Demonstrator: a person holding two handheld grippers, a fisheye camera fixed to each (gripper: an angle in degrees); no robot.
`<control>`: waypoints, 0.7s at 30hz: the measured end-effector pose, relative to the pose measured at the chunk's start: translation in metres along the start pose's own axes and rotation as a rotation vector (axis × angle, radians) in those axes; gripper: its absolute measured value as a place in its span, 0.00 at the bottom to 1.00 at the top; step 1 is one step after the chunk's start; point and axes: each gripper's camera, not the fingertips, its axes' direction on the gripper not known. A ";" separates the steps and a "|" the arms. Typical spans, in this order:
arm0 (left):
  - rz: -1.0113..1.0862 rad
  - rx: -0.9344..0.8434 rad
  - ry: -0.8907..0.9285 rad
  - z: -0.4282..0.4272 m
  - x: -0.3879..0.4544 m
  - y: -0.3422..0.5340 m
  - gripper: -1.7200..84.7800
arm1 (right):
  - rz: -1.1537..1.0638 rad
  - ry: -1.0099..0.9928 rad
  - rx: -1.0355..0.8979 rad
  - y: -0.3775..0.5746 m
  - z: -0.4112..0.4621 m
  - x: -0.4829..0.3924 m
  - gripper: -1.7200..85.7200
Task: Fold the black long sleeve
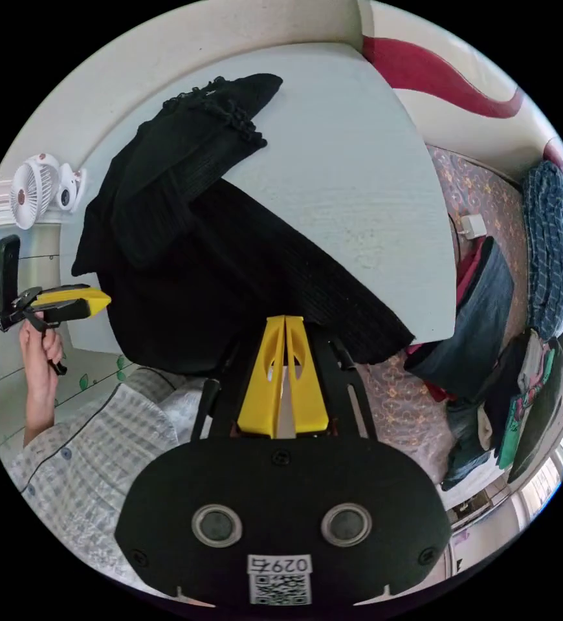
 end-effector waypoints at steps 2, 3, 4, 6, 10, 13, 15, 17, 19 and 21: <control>0.024 -0.093 -0.166 0.014 0.014 -0.023 0.01 | 0.053 -0.083 -0.042 0.001 0.002 0.015 0.02; 0.049 -0.097 -0.167 0.014 0.022 -0.033 0.01 | 0.056 -0.145 -0.069 0.000 0.001 0.023 0.02; 0.024 -0.091 -0.164 0.009 0.025 -0.038 0.01 | 0.030 -0.202 -0.049 0.000 -0.005 0.027 0.02; -0.001 -0.045 -0.176 -0.009 0.033 -0.039 0.01 | -0.022 -0.287 0.036 0.000 -0.021 0.027 0.02; 0.071 0.178 -0.169 -0.066 0.069 -0.032 0.01 | -0.151 -0.405 0.106 -0.026 -0.043 0.011 0.08; 0.135 0.119 -0.195 -0.066 0.085 -0.056 0.03 | -0.173 -0.374 0.060 -0.063 -0.036 -0.008 0.18; 0.115 0.032 -0.242 -0.052 0.087 -0.077 0.09 | -0.207 -0.382 0.009 -0.085 -0.027 -0.021 0.19; 0.076 -0.034 -0.267 -0.038 0.085 -0.096 0.13 | -0.200 -0.305 -0.059 -0.101 -0.017 -0.032 0.18; 0.044 -0.054 -0.309 -0.032 0.084 -0.110 0.13 | -0.241 -0.142 -0.070 -0.106 -0.021 -0.037 0.12; 0.008 -0.029 -0.330 -0.043 0.082 -0.111 0.08 | -0.235 -0.122 0.018 -0.101 -0.039 -0.025 0.08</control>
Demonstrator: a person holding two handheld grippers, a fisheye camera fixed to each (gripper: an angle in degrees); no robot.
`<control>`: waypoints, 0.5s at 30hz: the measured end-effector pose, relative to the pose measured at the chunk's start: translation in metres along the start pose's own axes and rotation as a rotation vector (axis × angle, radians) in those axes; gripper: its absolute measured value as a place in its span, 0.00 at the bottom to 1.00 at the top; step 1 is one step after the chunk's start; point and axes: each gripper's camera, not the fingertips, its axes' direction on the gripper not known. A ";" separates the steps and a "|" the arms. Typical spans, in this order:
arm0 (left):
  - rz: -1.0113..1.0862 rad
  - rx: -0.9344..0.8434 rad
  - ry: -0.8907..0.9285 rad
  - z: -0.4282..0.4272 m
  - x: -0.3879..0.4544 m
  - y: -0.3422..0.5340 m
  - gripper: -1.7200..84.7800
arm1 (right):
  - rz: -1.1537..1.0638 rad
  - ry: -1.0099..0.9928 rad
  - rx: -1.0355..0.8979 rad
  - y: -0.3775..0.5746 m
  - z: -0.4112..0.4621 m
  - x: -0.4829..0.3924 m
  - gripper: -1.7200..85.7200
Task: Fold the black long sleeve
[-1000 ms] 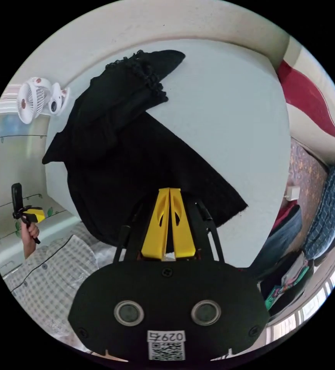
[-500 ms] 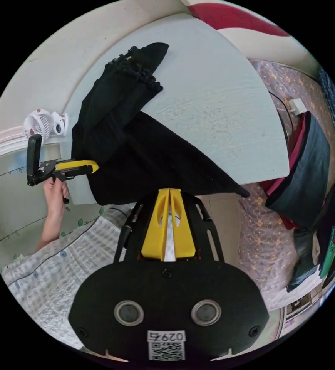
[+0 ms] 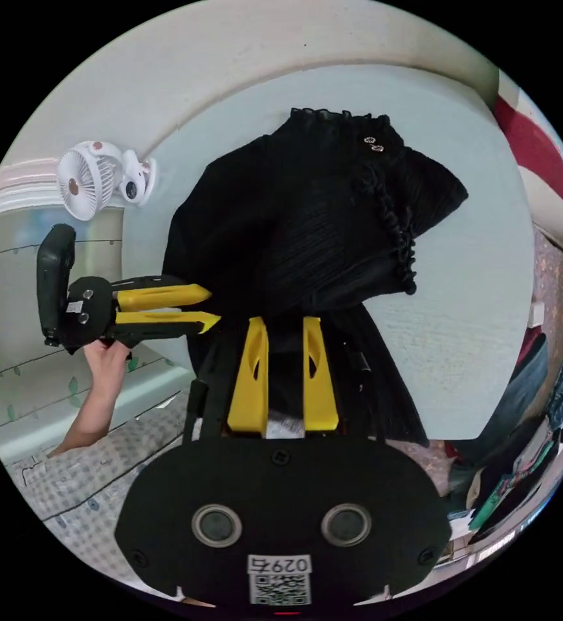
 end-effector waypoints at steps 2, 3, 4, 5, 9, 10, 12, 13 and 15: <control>-0.047 0.078 -0.008 -0.019 -0.010 0.009 0.03 | 0.059 0.028 0.084 0.011 -0.026 0.022 0.06; -0.105 0.133 -0.061 -0.034 -0.020 0.021 0.02 | 0.119 0.046 0.151 0.021 -0.047 0.042 0.05; -0.161 0.172 -0.111 -0.050 -0.033 0.035 0.01 | 0.190 0.063 0.230 0.034 -0.070 0.064 0.04; -0.196 0.192 -0.133 -0.058 -0.040 0.043 0.01 | 0.230 0.075 0.273 0.041 -0.082 0.075 0.04; -0.509 0.281 -0.233 -0.103 -0.100 0.118 0.01 | 0.463 0.155 0.421 0.081 -0.126 0.141 0.03; -0.570 0.298 -0.160 -0.106 -0.118 0.140 0.01 | 0.492 0.106 0.332 0.080 -0.119 0.160 0.03; -0.624 0.341 -0.039 -0.106 -0.137 0.166 0.01 | 0.480 0.013 0.201 0.077 -0.103 0.178 0.03; -0.668 0.365 0.009 -0.107 -0.144 0.181 0.01 | 0.475 -0.010 0.188 0.080 -0.099 0.183 0.04; -0.741 0.411 0.017 -0.115 -0.145 0.201 0.01 | 0.505 0.044 0.259 0.091 -0.105 0.181 0.04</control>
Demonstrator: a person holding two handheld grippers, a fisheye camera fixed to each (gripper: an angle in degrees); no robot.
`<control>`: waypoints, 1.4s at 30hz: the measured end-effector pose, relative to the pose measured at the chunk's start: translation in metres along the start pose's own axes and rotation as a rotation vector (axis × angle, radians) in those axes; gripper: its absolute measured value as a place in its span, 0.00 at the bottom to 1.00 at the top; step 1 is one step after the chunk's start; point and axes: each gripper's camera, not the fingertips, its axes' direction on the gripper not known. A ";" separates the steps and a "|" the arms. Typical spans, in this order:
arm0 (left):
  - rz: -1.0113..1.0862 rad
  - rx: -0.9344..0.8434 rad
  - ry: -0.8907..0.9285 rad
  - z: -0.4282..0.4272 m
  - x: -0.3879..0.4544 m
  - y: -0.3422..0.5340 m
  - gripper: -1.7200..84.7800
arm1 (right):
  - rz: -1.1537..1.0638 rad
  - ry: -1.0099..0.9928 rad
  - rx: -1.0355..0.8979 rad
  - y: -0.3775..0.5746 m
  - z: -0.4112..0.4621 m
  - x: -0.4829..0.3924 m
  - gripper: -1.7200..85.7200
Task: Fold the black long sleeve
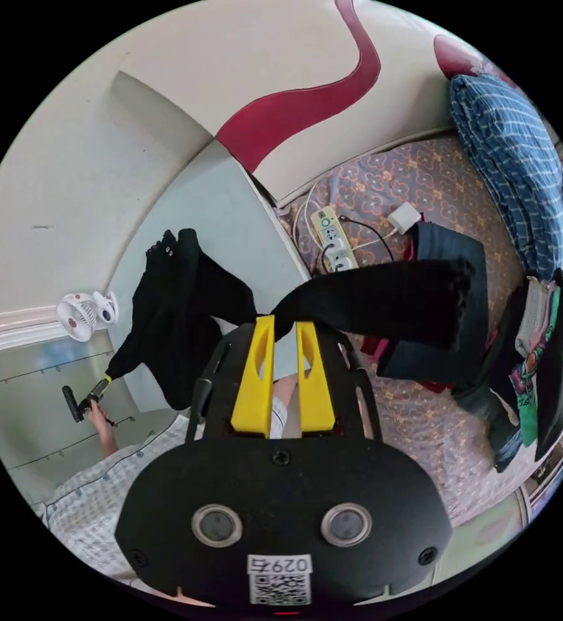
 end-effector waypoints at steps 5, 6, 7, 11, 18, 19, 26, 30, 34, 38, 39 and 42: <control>-0.138 0.200 0.001 -0.047 -0.001 0.022 0.01 | 0.032 -0.019 0.170 0.008 -0.023 -0.011 0.10; -0.103 0.219 0.093 -0.047 0.008 0.018 0.01 | -0.046 -0.068 0.137 0.001 -0.014 -0.026 0.10; -0.040 0.206 0.200 -0.038 0.022 0.008 0.01 | -0.148 -0.118 0.081 -0.007 0.002 -0.045 0.09; 0.145 -0.039 0.202 0.038 0.098 -0.036 0.01 | -0.333 -0.127 -0.138 -0.029 0.082 -0.112 0.03; 0.452 -0.400 -0.151 0.196 0.258 -0.066 0.01 | -0.589 0.342 -0.277 -0.017 0.199 -0.210 0.01; 0.469 -0.343 -0.178 0.196 0.270 -0.068 0.01 | -0.612 0.360 -0.272 -0.016 0.204 -0.214 0.01; 0.460 -0.279 -0.239 0.212 0.311 -0.114 0.01 | -0.725 0.399 -0.221 -0.036 0.230 -0.239 0.01; 0.438 -0.255 -0.306 0.226 0.342 -0.166 0.01 | -0.746 0.387 -0.220 -0.081 0.247 -0.263 0.01; 0.392 -0.308 -0.348 0.242 0.370 -0.218 0.01 | -0.713 0.311 -0.229 -0.125 0.260 -0.278 0.01; 0.368 -0.265 -0.342 0.249 0.381 -0.242 0.01 | -0.671 0.234 -0.224 -0.142 0.267 -0.278 0.01; 0.361 -0.250 -0.335 0.250 0.384 -0.246 0.01 | -0.662 0.209 -0.226 -0.143 0.269 -0.275 0.01; 0.362 -0.285 -0.278 0.255 0.386 -0.247 0.01 | -0.625 0.092 -0.309 -0.141 0.273 -0.259 0.01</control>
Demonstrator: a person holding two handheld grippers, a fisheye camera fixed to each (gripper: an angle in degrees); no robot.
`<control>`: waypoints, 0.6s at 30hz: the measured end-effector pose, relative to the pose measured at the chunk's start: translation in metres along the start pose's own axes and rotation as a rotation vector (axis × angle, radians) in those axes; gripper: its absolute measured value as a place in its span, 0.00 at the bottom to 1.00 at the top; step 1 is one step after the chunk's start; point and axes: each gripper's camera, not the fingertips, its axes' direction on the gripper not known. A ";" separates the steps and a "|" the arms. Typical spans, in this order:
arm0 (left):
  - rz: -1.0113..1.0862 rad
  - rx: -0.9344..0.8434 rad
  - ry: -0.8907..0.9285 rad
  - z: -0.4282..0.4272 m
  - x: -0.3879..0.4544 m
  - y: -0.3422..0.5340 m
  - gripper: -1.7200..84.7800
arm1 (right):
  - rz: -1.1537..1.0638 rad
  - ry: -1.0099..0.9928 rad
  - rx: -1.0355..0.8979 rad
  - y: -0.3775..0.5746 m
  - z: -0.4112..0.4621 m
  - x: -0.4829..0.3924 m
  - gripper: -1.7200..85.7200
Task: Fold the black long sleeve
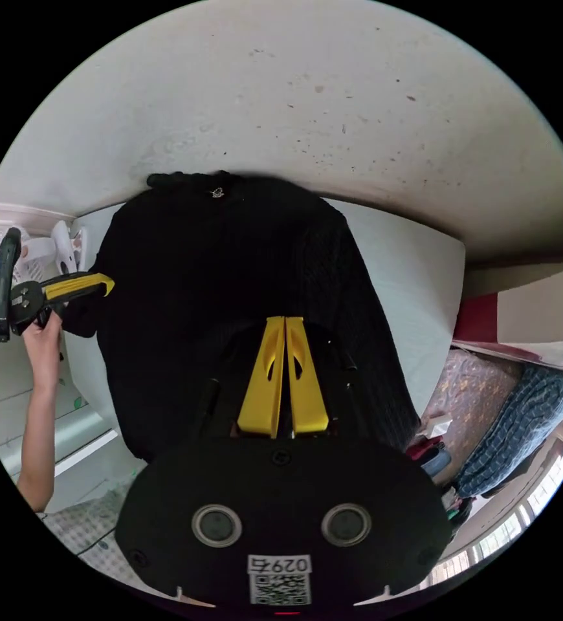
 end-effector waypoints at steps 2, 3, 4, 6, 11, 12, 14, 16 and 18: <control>0.029 0.002 0.127 -0.002 0.003 0.015 0.01 | -0.030 -0.124 0.059 0.023 -0.006 0.001 0.01; 0.057 0.046 0.225 -0.008 0.008 0.035 0.01 | -0.056 -0.188 0.143 0.048 -0.014 -0.003 0.01; 0.047 0.076 0.284 -0.012 0.014 0.060 0.01 | -0.066 -0.233 0.157 0.073 -0.014 -0.009 0.01; 0.059 0.077 0.311 -0.007 0.032 0.096 0.01 | -0.053 -0.259 0.099 0.107 -0.001 -0.020 0.01; 0.132 -0.072 0.229 0.034 0.092 0.154 0.01 | -0.042 -0.319 -0.019 0.163 0.049 -0.060 0.01; 0.154 -0.105 0.236 0.044 0.104 0.161 0.01 | -0.036 -0.321 -0.027 0.170 0.058 -0.071 0.01; 0.192 -0.135 0.253 0.057 0.118 0.167 0.01 | -0.039 -0.308 -0.034 0.177 0.069 -0.086 0.01; 0.255 -0.172 0.167 0.075 0.136 0.169 0.01 | -0.057 -0.232 -0.067 0.183 0.088 -0.107 0.01; 0.331 -0.134 0.166 0.073 0.146 0.167 0.01 | -0.057 -0.139 -0.104 0.188 0.106 -0.120 0.01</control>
